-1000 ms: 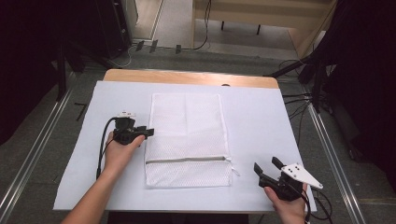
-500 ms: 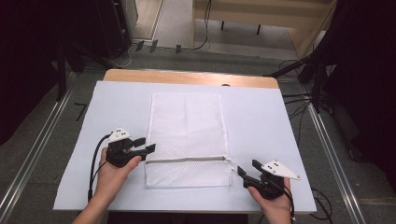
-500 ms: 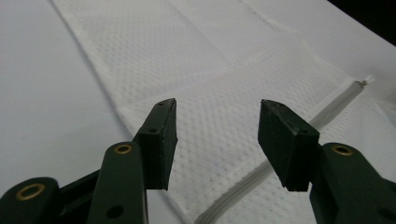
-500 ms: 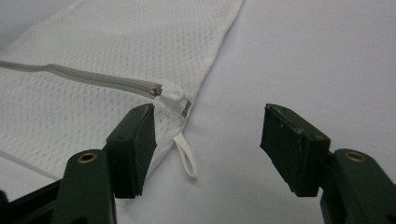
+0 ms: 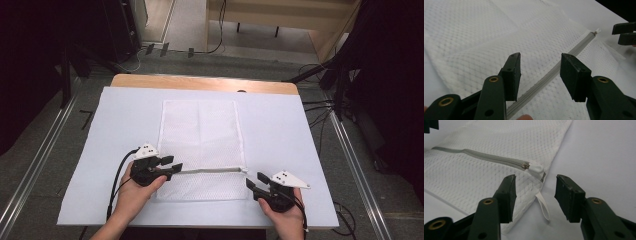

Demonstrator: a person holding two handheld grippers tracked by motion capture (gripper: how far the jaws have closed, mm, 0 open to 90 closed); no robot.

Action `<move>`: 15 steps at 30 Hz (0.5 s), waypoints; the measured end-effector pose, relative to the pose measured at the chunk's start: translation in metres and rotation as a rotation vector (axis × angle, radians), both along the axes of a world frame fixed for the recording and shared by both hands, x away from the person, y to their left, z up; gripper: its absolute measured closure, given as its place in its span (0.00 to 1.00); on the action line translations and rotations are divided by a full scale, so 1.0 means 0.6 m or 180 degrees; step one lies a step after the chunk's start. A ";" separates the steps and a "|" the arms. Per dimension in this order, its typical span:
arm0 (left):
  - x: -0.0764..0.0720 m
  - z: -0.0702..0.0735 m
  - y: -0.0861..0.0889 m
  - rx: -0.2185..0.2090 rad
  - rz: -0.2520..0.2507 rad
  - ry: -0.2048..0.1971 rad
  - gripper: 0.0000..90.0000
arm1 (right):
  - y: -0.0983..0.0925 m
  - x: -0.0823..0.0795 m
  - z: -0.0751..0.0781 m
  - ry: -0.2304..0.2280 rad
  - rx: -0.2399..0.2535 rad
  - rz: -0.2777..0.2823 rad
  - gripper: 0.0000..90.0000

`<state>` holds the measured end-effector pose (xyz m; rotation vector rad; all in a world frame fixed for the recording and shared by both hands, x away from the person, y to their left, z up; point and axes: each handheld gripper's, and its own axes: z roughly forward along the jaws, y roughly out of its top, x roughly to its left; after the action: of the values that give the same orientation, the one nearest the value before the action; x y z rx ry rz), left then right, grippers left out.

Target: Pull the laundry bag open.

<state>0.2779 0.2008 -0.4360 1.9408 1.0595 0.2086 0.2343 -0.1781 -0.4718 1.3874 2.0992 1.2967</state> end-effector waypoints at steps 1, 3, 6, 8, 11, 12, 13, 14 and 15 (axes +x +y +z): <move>0.000 -0.003 -0.006 -0.0055 -0.0086 0.0110 0.58 | 0.001 0.001 -0.001 0.0036 0.0007 0.0026 0.57; -0.001 -0.005 -0.013 -0.0084 -0.0146 0.0146 0.60 | 0.003 0.002 -0.002 0.0081 -0.0008 0.0031 0.58; -0.003 -0.006 -0.022 -0.0052 -0.0195 0.0152 0.60 | 0.004 0.004 -0.003 0.0112 -0.0002 0.0016 0.59; -0.004 -0.007 -0.030 -0.0046 -0.0239 0.0152 0.61 | 0.004 0.008 -0.004 0.0119 0.0009 -0.0007 0.60; -0.006 -0.008 -0.040 -0.0045 -0.0280 0.0147 0.67 | 0.011 0.018 -0.011 0.0231 -0.0027 0.0002 0.61; -0.006 -0.009 -0.044 -0.0015 -0.0293 0.0148 0.70 | 0.013 0.021 -0.013 0.0235 -0.0043 0.0004 0.61; -0.008 -0.012 -0.051 0.0043 -0.0296 0.0133 0.74 | 0.017 0.023 -0.014 0.0254 -0.0059 -0.0026 0.61; -0.008 -0.014 -0.053 0.0061 -0.0335 0.0134 0.79 | 0.019 0.026 -0.016 0.0247 -0.0086 -0.0044 0.61; -0.008 -0.014 -0.053 0.0061 -0.0335 0.0134 0.85 | 0.019 0.026 -0.016 0.0247 -0.0086 -0.0044 0.61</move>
<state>0.2732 0.1691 -0.4443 2.0199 0.9826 0.1204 0.2496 -0.1667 -0.4813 1.4604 2.1451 1.2232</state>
